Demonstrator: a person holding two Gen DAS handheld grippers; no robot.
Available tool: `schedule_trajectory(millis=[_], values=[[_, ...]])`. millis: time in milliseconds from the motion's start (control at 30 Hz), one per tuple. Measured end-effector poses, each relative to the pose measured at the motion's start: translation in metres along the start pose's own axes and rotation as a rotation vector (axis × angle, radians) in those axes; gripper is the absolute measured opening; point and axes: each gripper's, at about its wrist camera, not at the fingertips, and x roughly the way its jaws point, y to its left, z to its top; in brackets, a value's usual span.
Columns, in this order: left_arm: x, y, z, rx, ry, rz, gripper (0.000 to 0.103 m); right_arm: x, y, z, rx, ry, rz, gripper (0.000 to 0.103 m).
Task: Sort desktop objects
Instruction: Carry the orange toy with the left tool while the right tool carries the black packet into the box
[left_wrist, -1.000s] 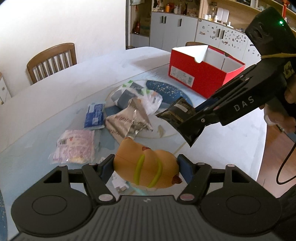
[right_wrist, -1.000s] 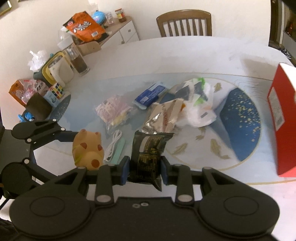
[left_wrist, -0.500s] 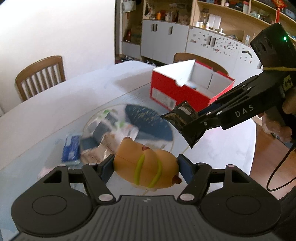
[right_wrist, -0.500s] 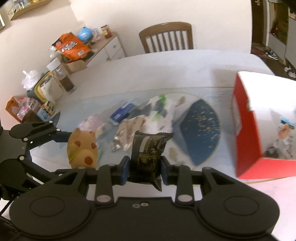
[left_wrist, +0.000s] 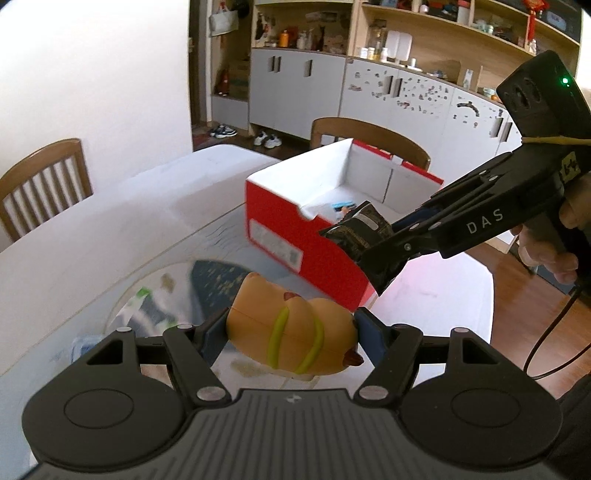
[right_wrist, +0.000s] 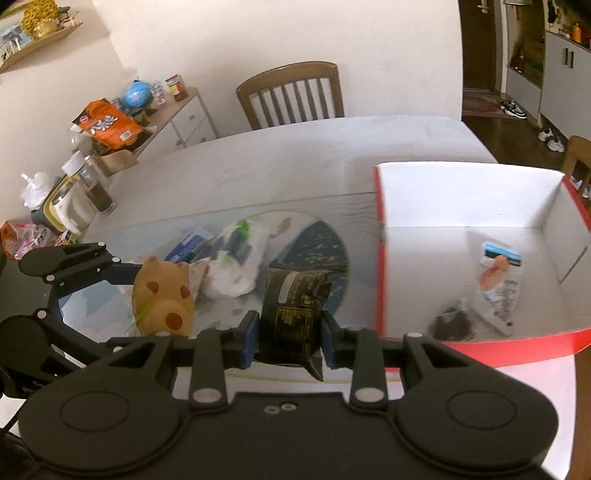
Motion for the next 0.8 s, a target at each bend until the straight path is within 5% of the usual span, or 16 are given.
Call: schedule_trajectory(millis=[800], values=[[0.099,-0.057,0.094,0.103,0.006,-0.063,0.072,-0.018,-0.124,0.021,0.052,-0.02,-0.049,0.033]])
